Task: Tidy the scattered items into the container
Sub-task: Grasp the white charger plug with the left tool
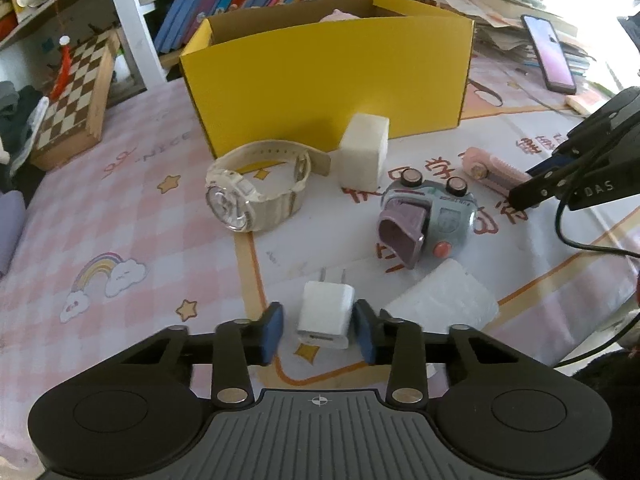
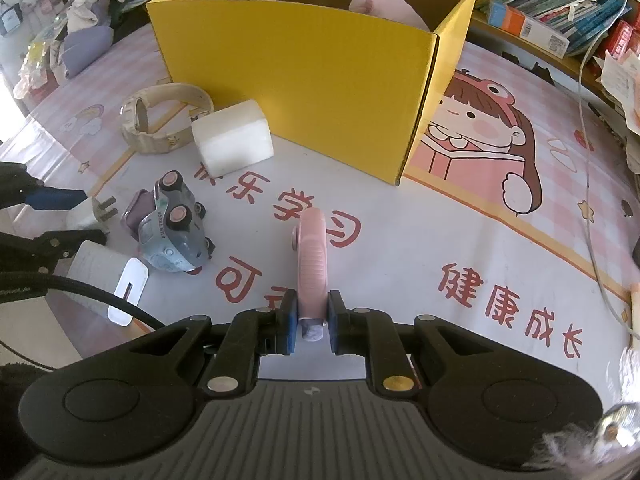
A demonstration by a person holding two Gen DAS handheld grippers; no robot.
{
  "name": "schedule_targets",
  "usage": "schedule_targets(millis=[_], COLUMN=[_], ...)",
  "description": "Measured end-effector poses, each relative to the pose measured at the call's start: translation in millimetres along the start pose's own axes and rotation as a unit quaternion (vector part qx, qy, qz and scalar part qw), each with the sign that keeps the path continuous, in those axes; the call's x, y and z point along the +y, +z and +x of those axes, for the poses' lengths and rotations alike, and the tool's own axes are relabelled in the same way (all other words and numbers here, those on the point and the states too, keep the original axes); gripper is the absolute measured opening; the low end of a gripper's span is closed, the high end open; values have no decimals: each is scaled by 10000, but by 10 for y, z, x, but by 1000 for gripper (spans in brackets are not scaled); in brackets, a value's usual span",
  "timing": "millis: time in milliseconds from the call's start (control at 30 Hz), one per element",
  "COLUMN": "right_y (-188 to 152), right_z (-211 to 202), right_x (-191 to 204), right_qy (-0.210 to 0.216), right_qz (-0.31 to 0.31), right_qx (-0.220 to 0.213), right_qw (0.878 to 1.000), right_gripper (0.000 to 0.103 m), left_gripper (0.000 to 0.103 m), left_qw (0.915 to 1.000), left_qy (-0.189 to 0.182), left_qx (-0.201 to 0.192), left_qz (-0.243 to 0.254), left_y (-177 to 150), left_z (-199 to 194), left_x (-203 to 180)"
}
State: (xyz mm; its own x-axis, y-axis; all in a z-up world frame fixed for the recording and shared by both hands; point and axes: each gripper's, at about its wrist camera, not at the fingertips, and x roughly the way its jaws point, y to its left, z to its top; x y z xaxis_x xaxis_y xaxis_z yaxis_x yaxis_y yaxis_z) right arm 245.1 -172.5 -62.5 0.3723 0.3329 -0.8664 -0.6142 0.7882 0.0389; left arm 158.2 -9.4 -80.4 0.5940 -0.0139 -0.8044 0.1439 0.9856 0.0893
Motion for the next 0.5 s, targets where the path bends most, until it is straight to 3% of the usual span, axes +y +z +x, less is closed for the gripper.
schedule_targets(millis=[167,500], right_y=[13,170], right_z=[-82,-634], right_x=[-52,-71], right_qy=[31,379], right_qz=[102,-13], right_qx=[-205,-972], right_qw=[9997,9945], right_gripper=[14,14], left_gripper=[25,25], left_qw=[9997,9928], left_qy=[34,307], left_qx=[-64,-1084], left_qz=[-216,-404], left_y=[25,353], left_z=[-50,-631], left_x=[65,248])
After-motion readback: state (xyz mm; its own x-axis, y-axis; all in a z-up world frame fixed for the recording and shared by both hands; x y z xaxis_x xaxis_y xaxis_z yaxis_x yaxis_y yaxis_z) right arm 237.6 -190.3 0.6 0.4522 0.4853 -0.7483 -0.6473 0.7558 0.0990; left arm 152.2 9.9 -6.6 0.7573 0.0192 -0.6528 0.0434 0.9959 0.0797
